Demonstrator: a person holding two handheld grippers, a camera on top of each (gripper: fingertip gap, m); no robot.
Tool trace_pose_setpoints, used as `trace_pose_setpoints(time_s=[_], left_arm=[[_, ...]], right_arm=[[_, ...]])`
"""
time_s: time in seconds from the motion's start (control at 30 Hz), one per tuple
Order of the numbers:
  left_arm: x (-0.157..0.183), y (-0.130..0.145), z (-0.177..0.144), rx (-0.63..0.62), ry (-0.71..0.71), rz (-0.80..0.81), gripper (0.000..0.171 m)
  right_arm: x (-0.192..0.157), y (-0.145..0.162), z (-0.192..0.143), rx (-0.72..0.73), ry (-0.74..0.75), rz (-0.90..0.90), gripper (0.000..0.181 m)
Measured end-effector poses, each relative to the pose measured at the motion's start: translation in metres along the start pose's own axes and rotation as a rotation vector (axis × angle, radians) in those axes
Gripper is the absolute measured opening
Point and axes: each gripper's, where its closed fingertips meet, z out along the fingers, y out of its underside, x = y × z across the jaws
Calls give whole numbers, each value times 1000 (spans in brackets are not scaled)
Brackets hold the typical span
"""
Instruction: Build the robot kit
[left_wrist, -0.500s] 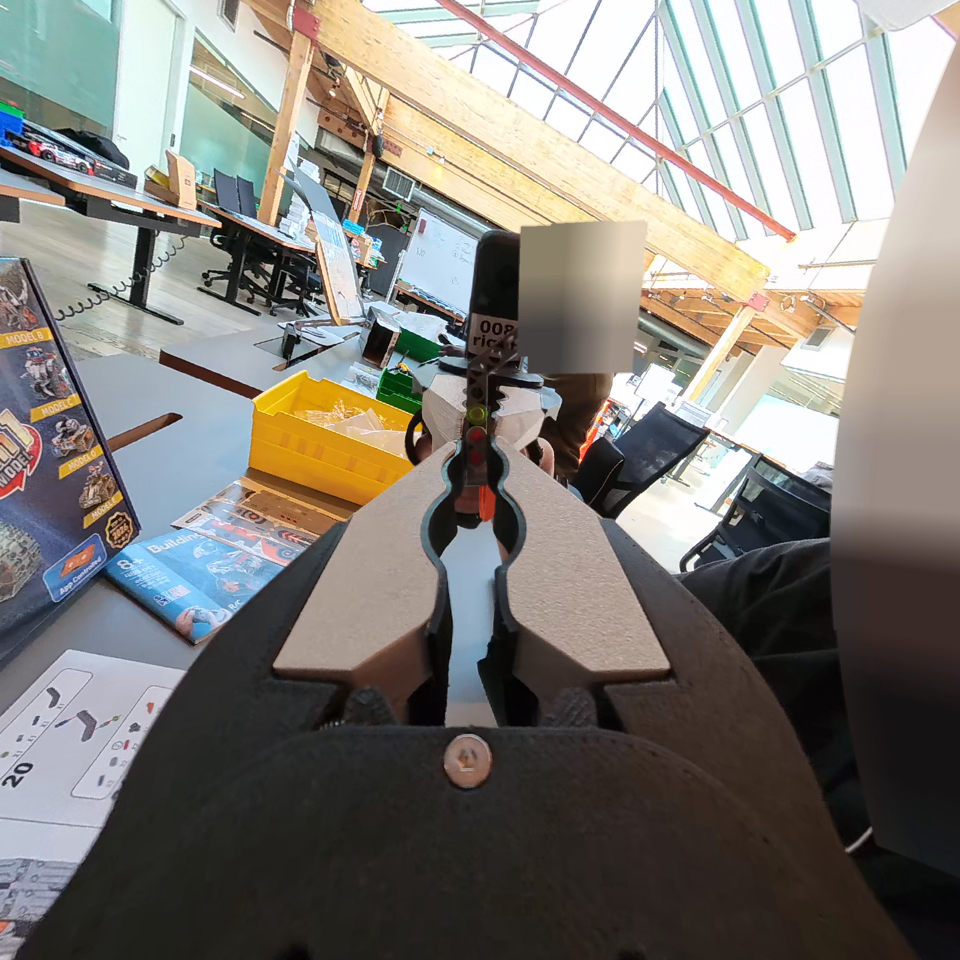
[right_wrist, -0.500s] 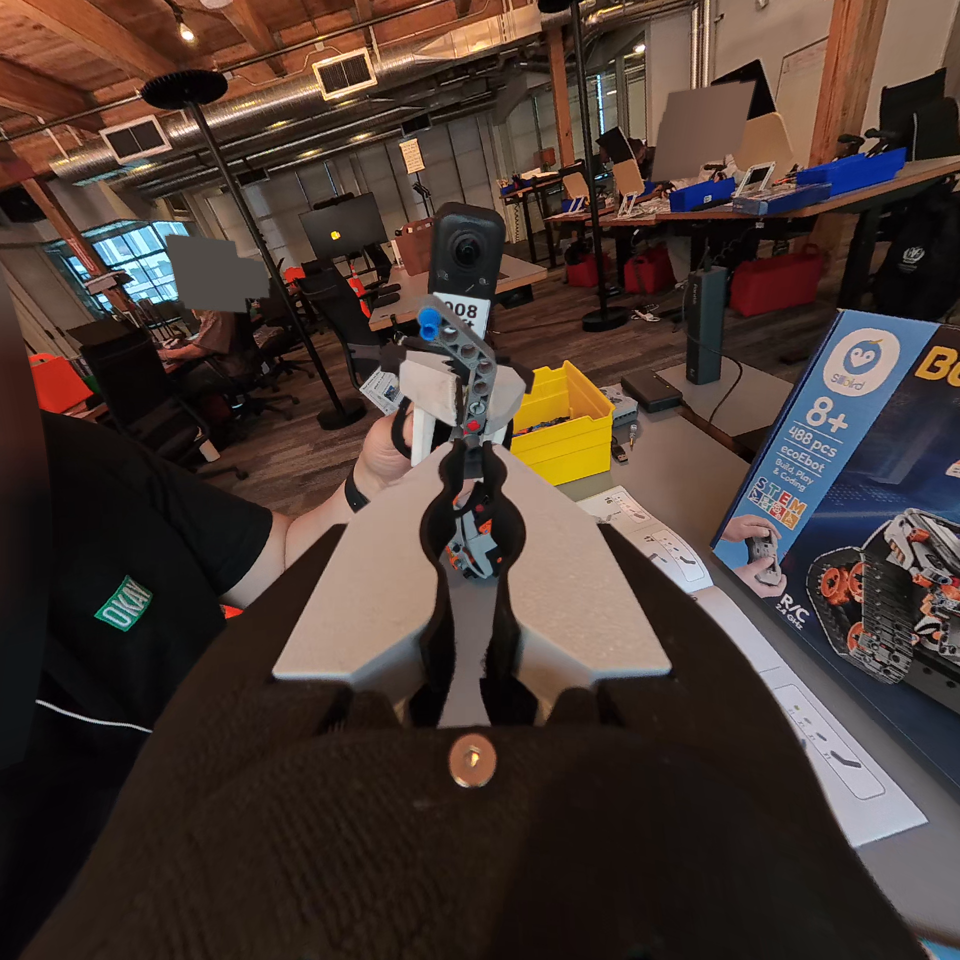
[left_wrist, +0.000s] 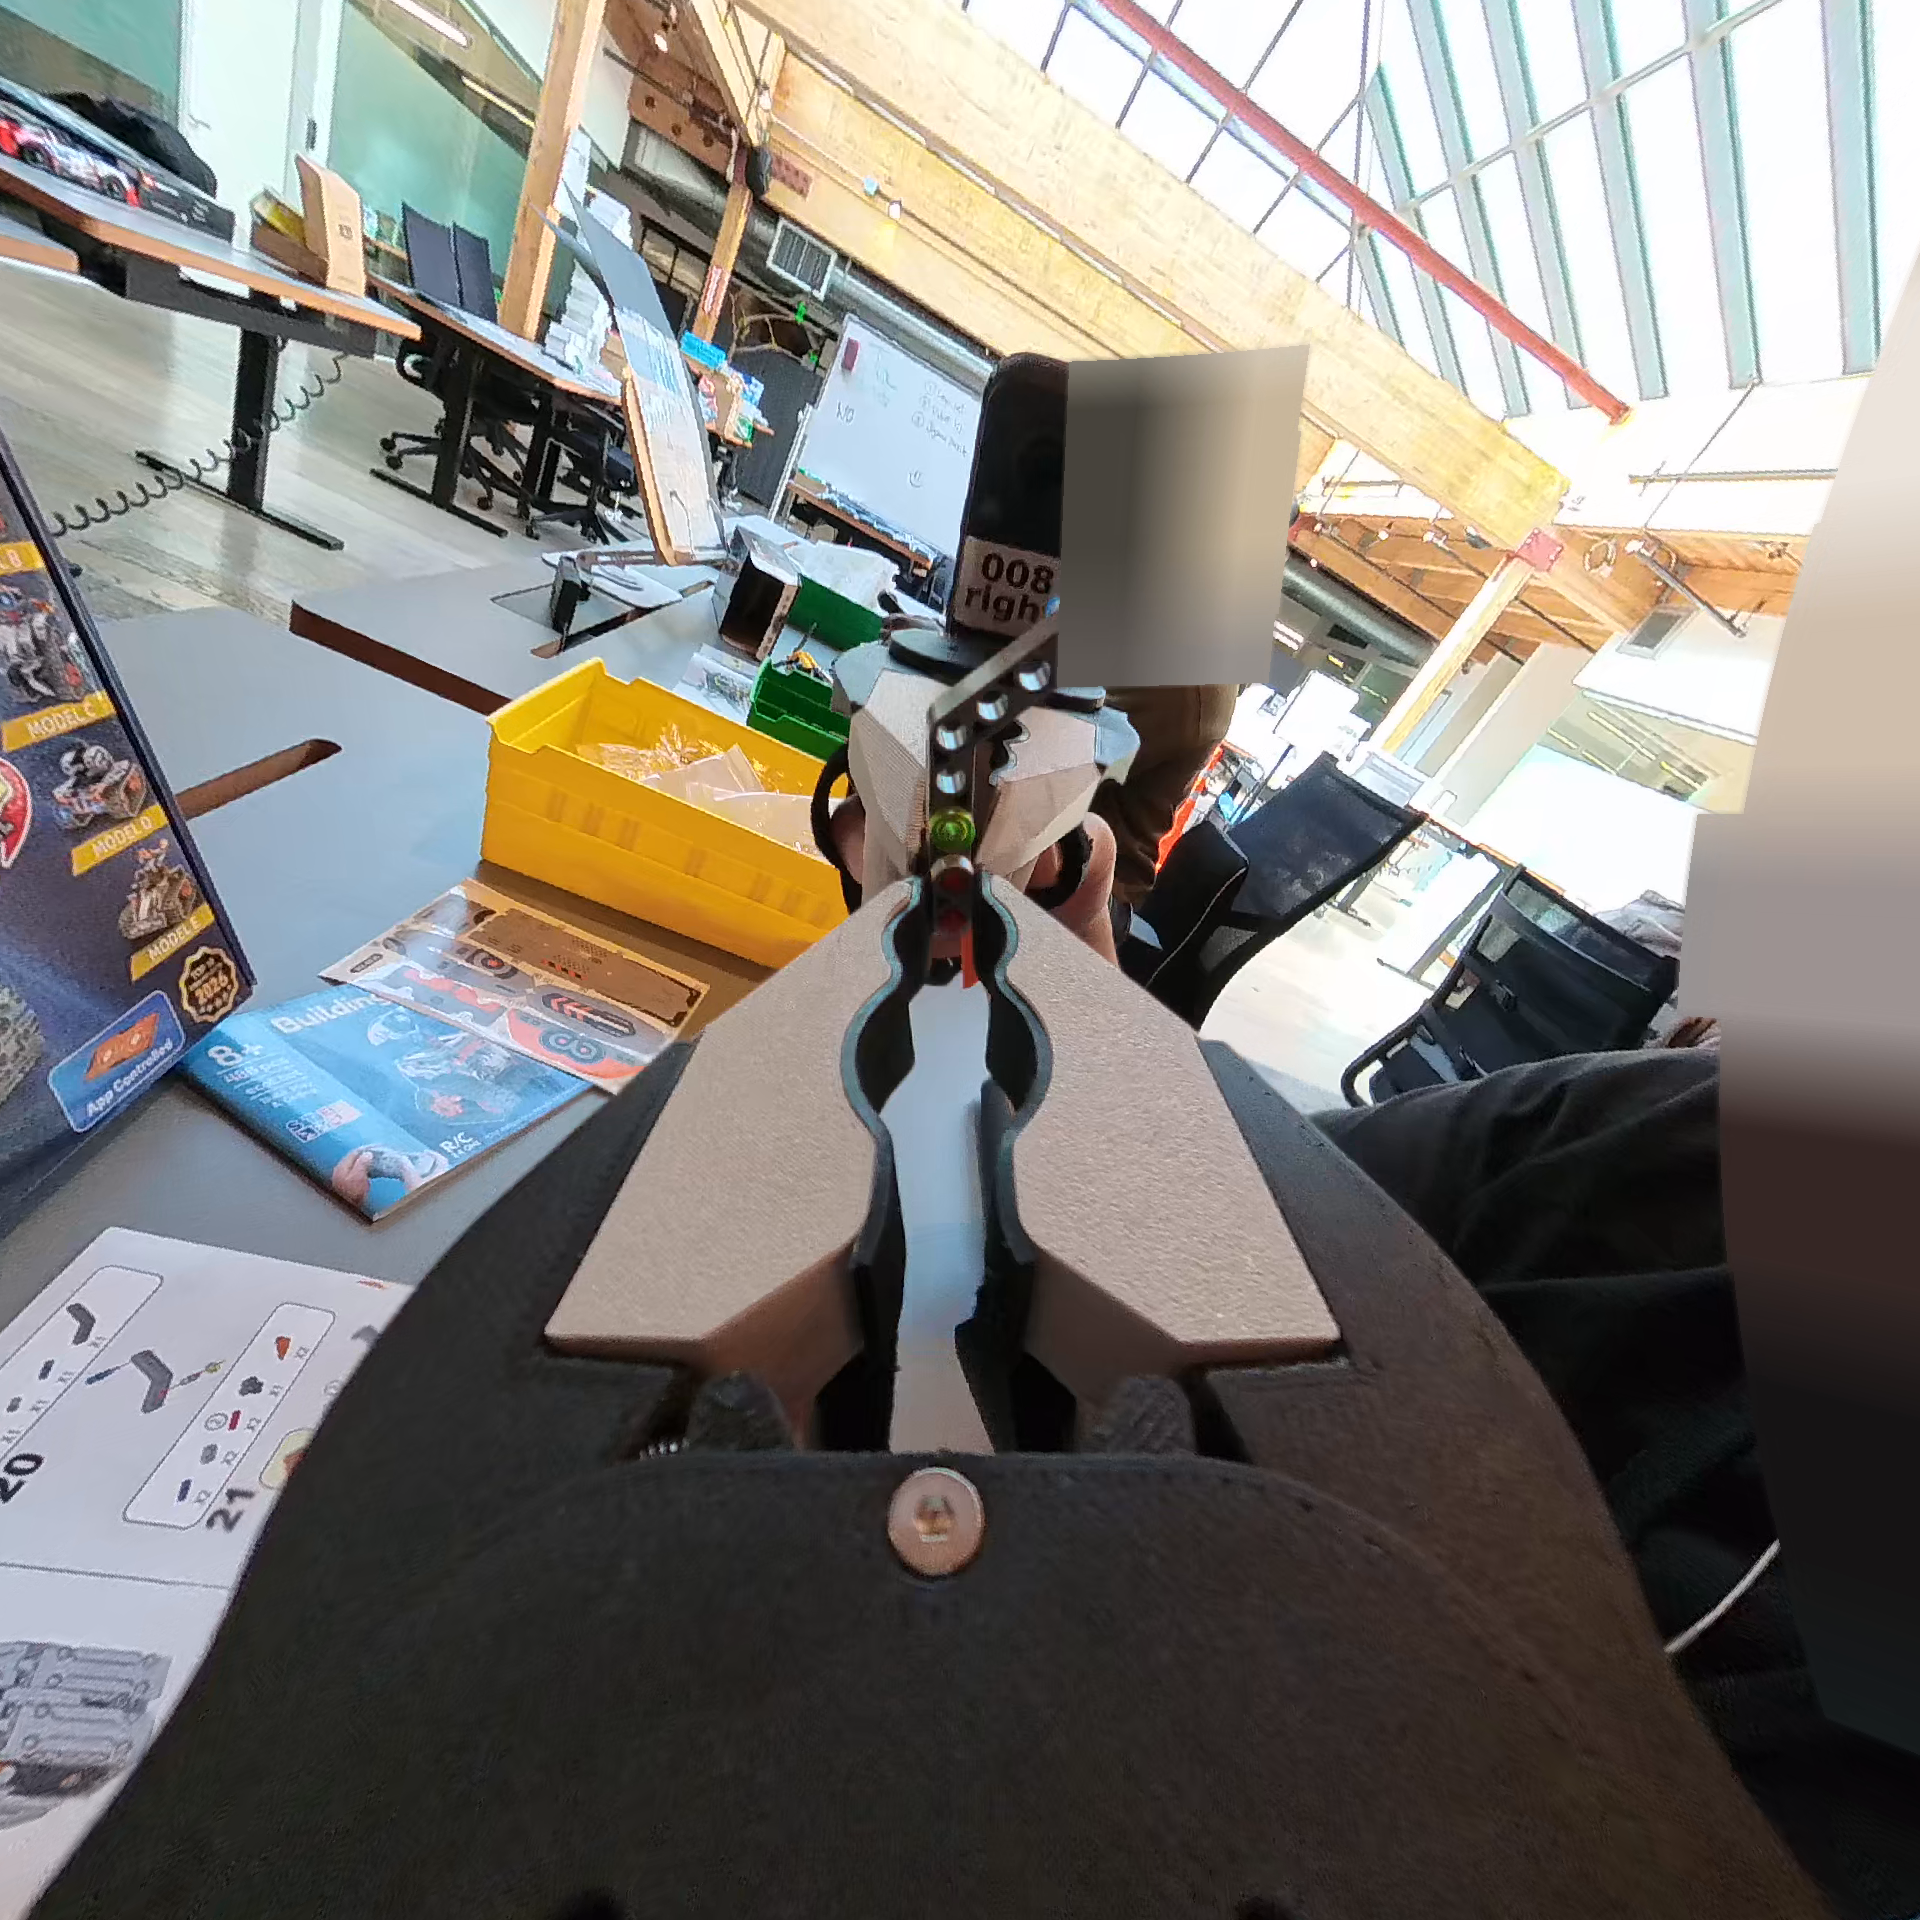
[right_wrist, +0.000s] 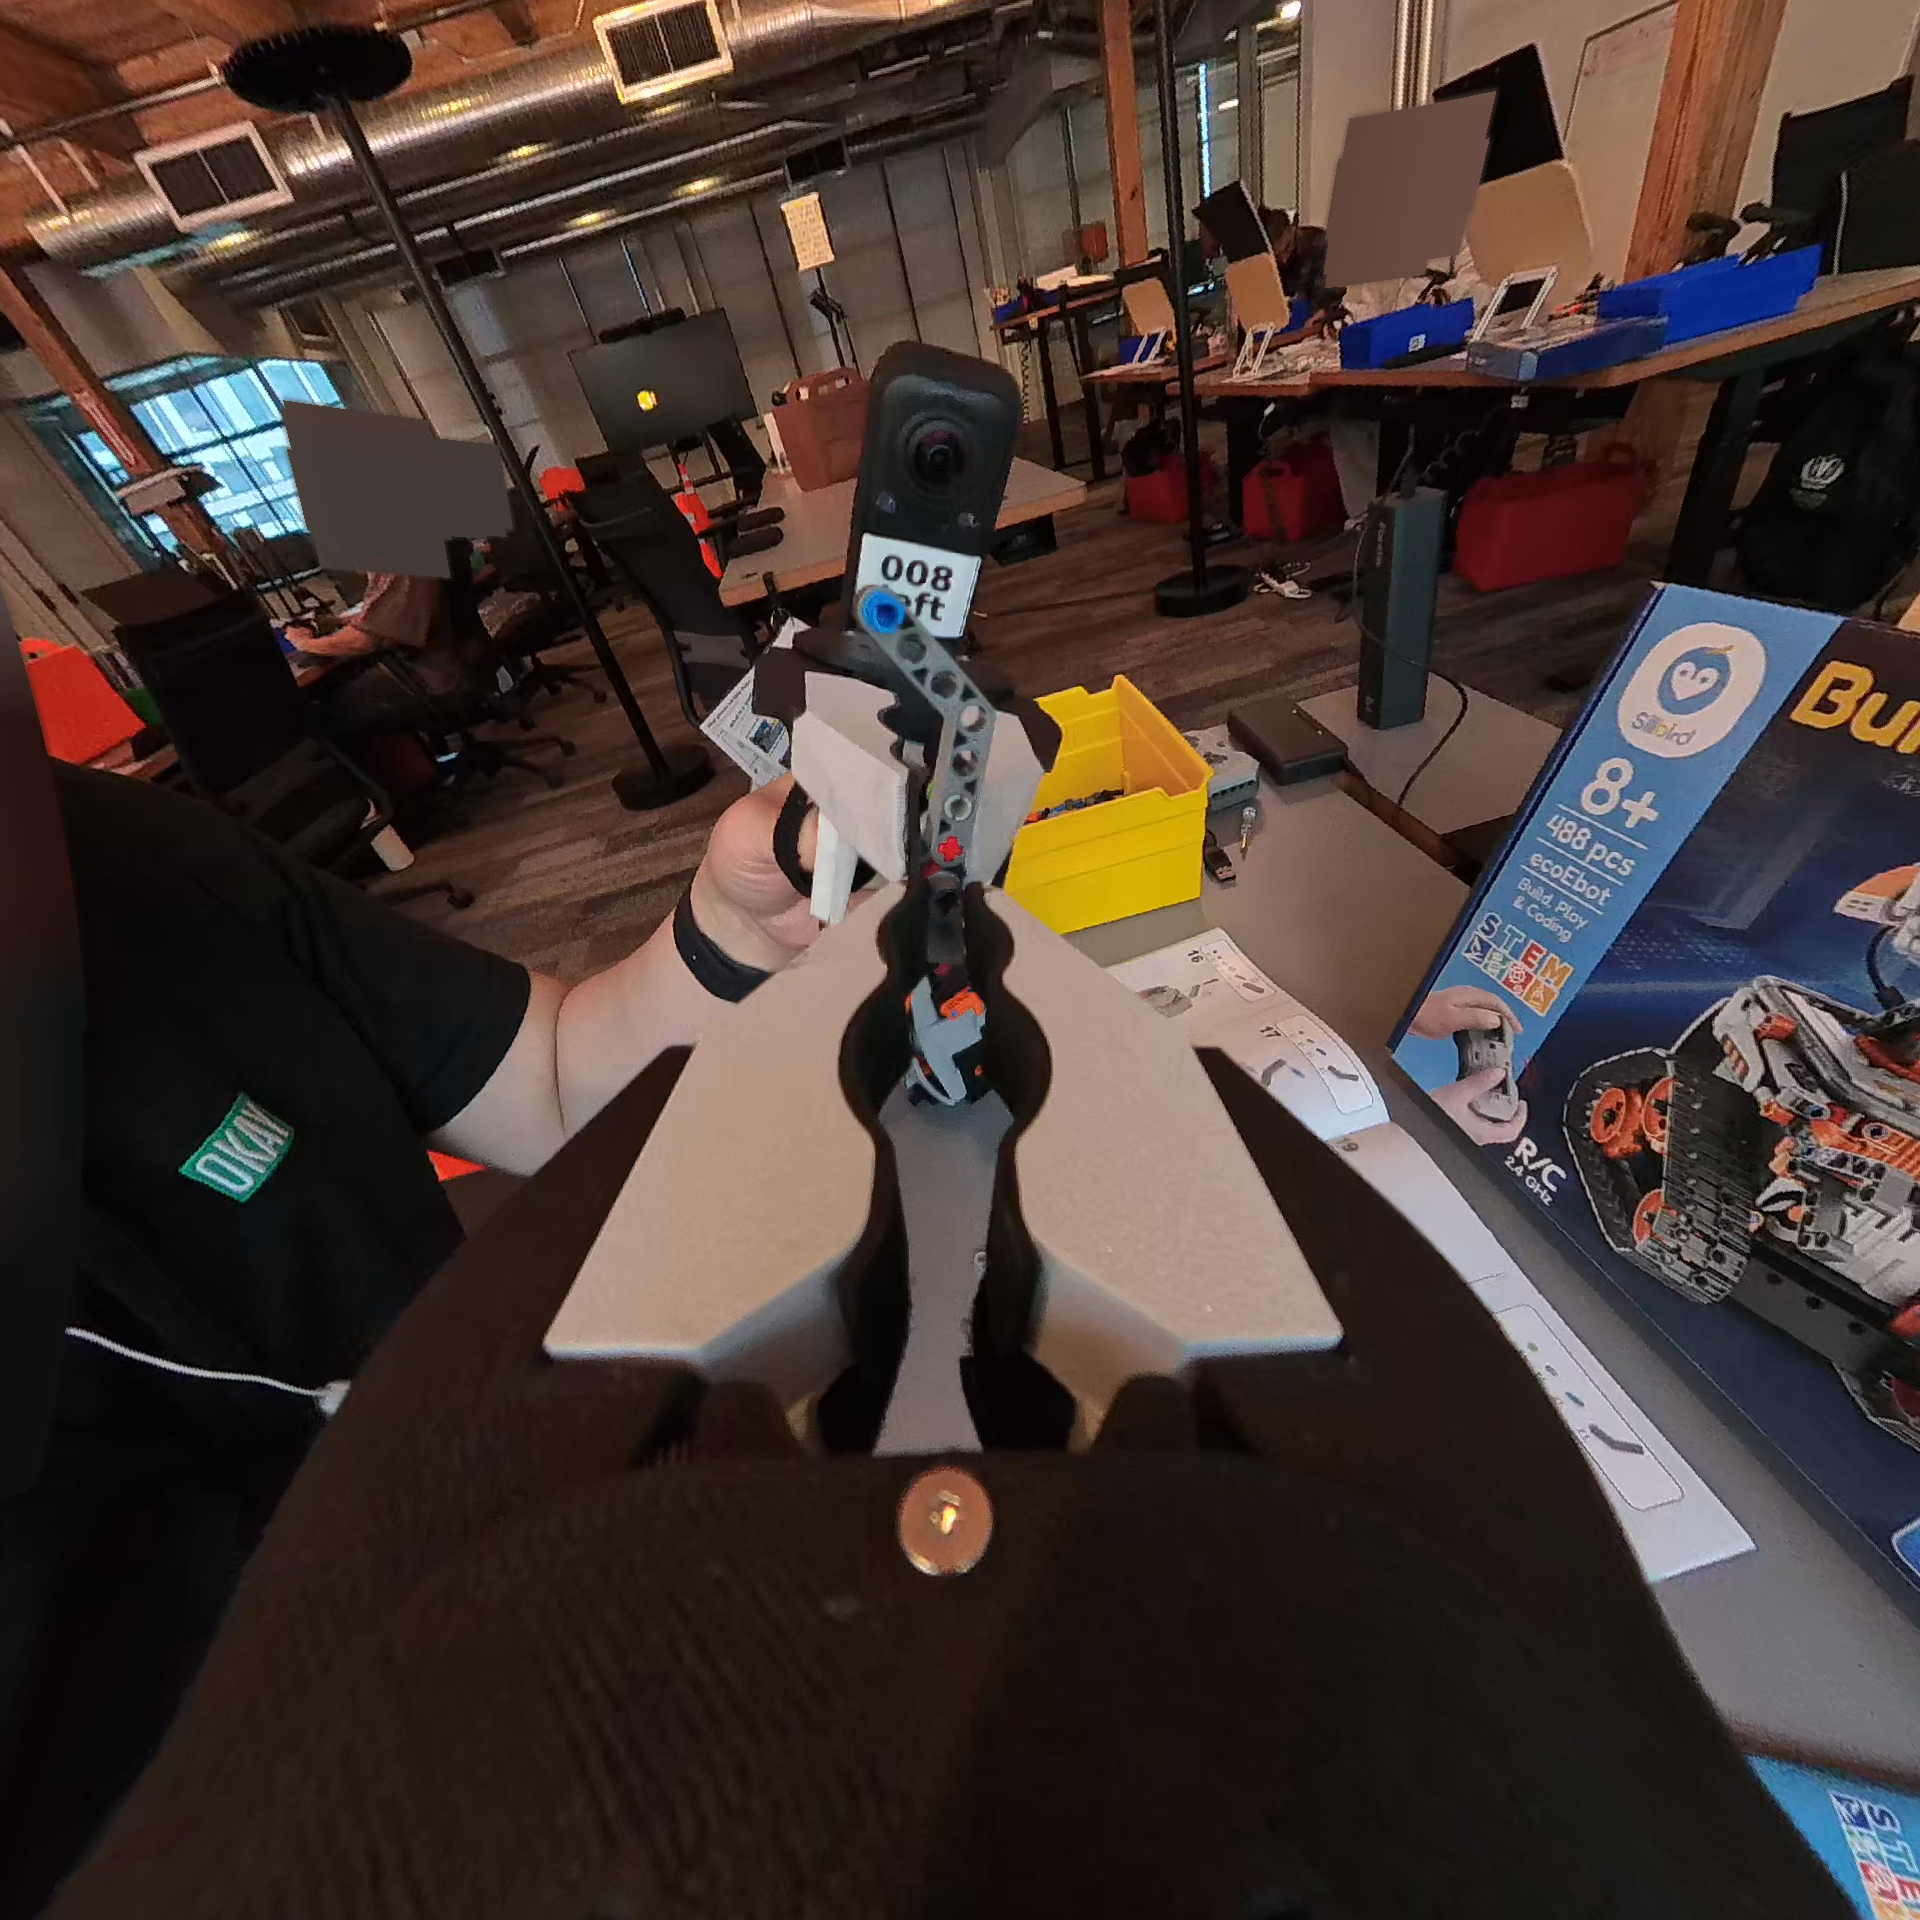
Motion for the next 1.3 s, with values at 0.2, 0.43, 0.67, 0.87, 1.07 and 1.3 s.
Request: trace_pose_setpoints(time_s=[0.2, 0.43, 0.67, 0.87, 1.07, 1.3], left_arm=[[2, 3, -1, -26, 4, 17, 5], [9, 10, 0, -69, 51, 18, 6], [21, 14, -1, -91, 148, -15, 6], [16, 15, -1, -95, 113, 4, 6], [7, 17, -1, -105, 53, 28, 6], [-6, 20, -2, -133, -46, 66, 5]], right_arm=[[-3, 2, 0, -12, -9, -36, 5], [-13, 7, -1, -43, -69, -80, 5], [-24, 9, -1, -41, -148, -80, 5], [-19, 11, 0, -75, -71, -105, 5], [-11, 13, 2, -116, 27, -137, 5], [1, 19, 4, -183, 153, -203, 5]])
